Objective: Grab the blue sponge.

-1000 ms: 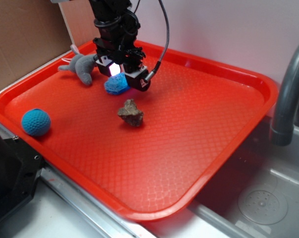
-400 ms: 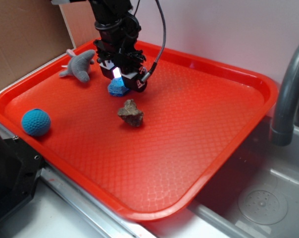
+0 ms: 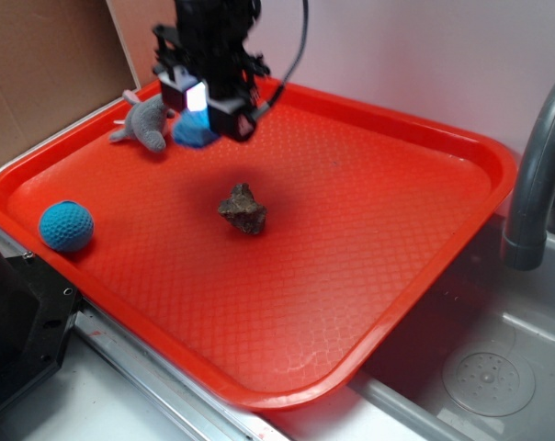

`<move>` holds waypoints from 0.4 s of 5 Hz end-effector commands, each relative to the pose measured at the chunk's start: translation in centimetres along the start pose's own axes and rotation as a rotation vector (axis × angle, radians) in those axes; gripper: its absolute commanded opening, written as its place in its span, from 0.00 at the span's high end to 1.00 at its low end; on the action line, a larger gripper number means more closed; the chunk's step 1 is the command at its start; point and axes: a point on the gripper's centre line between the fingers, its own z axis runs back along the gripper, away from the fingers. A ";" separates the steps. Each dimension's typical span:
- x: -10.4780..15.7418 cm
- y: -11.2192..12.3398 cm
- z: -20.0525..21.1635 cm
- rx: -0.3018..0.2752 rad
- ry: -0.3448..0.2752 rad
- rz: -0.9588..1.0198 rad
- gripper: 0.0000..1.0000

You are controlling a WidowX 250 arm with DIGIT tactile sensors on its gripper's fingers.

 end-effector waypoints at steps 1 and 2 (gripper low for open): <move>-3.2 -0.4 6.2 -0.092 -0.043 -0.048 1.00; -5.5 -0.1 6.4 -0.009 -0.063 -0.017 1.00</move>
